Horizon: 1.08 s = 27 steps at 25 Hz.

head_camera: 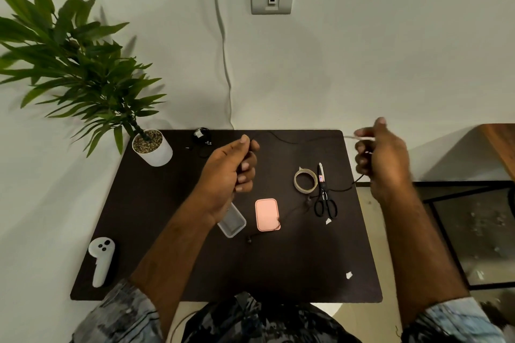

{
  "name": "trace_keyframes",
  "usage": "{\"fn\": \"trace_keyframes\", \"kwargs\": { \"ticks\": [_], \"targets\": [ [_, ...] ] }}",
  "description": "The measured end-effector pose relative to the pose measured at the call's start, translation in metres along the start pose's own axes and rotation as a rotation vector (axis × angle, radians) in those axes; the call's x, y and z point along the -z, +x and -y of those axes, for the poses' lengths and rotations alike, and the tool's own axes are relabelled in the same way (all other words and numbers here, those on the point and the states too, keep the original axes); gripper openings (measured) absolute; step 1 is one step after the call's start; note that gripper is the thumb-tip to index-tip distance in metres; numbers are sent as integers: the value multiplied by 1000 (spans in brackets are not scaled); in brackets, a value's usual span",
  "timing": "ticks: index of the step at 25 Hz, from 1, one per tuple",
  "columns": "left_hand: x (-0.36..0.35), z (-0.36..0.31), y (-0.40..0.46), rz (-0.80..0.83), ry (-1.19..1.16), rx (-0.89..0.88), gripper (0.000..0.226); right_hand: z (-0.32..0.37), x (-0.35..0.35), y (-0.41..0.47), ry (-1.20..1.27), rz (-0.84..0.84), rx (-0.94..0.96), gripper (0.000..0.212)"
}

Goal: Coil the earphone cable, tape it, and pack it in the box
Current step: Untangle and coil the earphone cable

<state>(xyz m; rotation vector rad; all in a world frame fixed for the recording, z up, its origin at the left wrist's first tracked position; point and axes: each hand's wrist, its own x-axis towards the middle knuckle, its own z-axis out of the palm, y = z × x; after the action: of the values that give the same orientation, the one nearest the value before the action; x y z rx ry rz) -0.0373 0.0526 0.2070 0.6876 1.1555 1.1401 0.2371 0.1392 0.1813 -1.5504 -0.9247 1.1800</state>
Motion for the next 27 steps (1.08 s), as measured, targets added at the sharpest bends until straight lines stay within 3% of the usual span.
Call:
{"fn": "trace_keyframes", "kwargs": {
  "ticks": [3, 4, 6, 9, 14, 19, 21, 23, 27],
  "targets": [
    [-9, -15, -3, 149, -167, 53, 32, -22, -5, -9, -407, 460, -148, 57],
    [-11, -18, -3, 184, -171, 65, 34, -27, -11, -15, -518, 551, -130, 54],
    [-14, -20, -4, 221, -153, 75, 34, -37, -26, -25, -690, 590, 84, 44],
    [-19, -18, -6, 242, -150, 69, 31, -36, -49, -46, -413, 576, 321, 30],
    [-22, -13, -4, 233, -255, -12, 31, -37, -73, -60, -56, 722, 330, 31],
    [-12, -13, 4, 1, -421, -222, 26, -50, -72, -64, -266, 712, 274, 24],
    [-8, -12, 7, -116, -280, -324, 27, -50, -70, -69, -456, 675, 390, 16],
    [-7, -7, 7, -222, 71, -408, 26, -40, -71, -78, -597, 683, 551, 10],
    [-8, 11, 4, -180, 565, -464, 16, -9, -74, -90, -603, 569, 755, 8]
  ]
}}
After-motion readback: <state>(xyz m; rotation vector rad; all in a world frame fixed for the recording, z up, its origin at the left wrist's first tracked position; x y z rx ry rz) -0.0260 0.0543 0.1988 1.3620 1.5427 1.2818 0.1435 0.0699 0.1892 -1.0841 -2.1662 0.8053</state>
